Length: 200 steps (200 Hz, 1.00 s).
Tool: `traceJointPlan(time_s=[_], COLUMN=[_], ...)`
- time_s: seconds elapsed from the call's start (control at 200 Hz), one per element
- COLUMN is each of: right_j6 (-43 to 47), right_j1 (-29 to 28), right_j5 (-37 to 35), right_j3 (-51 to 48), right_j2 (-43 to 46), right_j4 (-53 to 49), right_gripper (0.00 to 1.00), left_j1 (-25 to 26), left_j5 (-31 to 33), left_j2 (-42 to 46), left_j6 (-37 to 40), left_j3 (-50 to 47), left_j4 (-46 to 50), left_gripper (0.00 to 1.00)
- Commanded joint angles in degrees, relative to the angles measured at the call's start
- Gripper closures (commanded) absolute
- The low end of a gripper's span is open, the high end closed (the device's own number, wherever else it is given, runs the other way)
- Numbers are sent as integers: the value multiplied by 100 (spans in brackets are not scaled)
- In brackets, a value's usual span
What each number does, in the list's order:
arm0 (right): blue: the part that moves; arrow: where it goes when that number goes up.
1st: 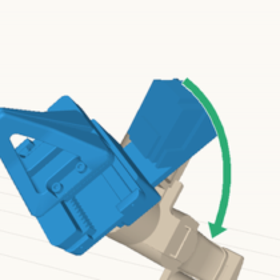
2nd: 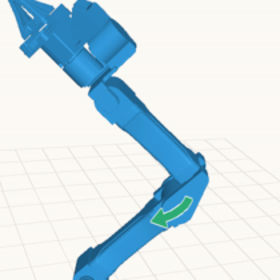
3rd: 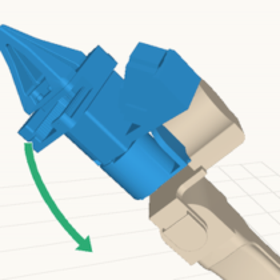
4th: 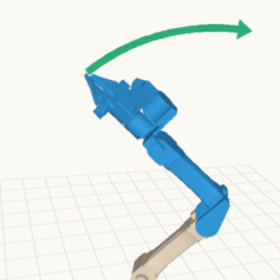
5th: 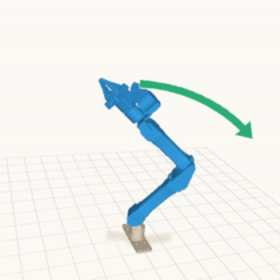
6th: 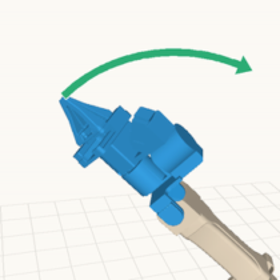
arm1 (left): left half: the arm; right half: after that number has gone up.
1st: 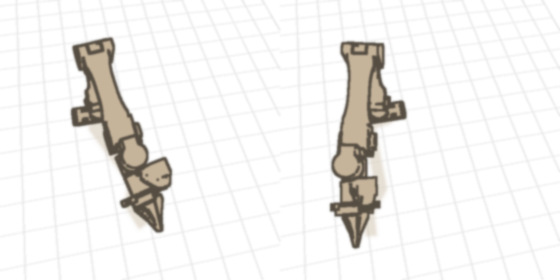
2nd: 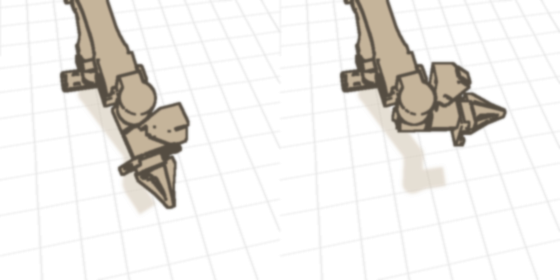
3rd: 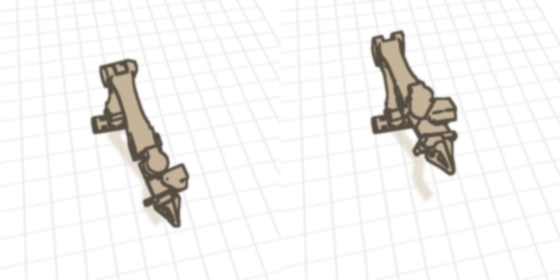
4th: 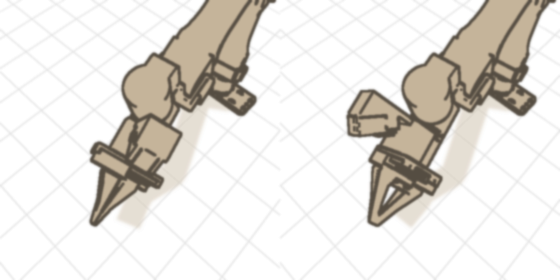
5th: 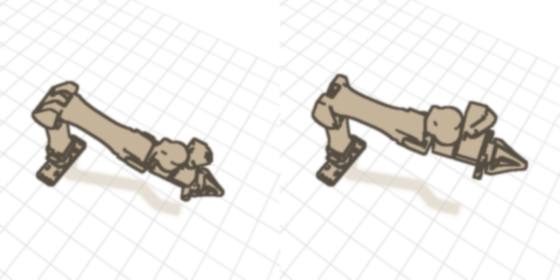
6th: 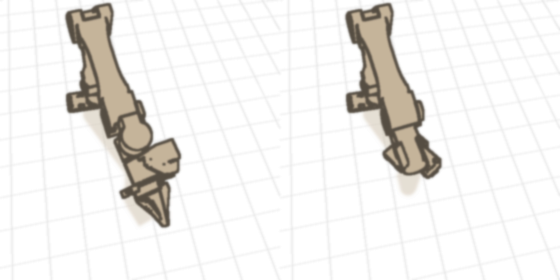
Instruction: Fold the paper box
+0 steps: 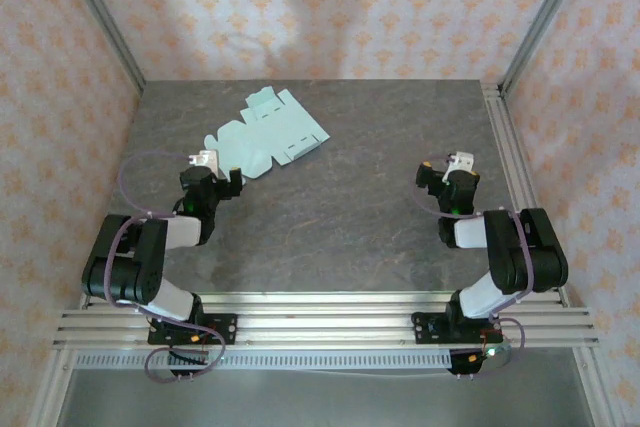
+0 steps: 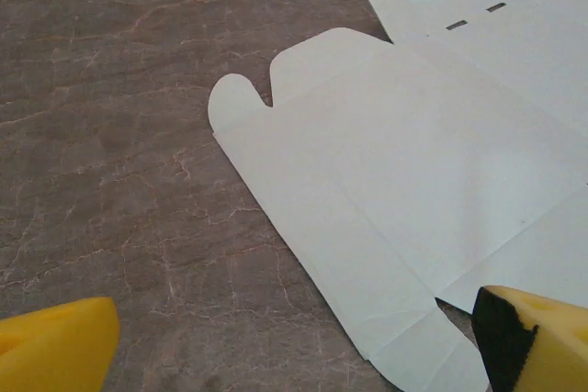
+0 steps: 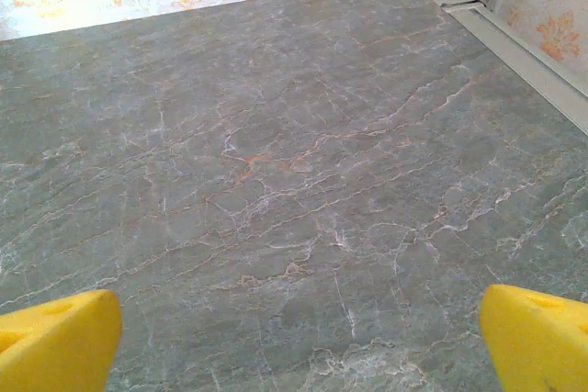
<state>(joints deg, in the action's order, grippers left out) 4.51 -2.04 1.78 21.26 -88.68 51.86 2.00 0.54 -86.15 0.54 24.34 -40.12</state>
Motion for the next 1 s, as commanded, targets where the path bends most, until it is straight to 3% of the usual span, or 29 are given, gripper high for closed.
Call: traceJointPlan(time_s=[0.0,0.871,0.996], right_j6=[-12,-178,-222], right_j1=[29,29,29], right_j5=[10,-440,-576], right_j3=[62,116,63], right_j2=[-26,-26,303], right_j4=[9,-90,-241], right_gripper=[1,1,1], left_j1=[7,1,148], left_j5=[144,182,336], left_j2=[81,87,439], left_j6=[95,78,194], left_j3=[115,106,380], left_j4=[-25,-36,689], left_gripper=[0,0,0])
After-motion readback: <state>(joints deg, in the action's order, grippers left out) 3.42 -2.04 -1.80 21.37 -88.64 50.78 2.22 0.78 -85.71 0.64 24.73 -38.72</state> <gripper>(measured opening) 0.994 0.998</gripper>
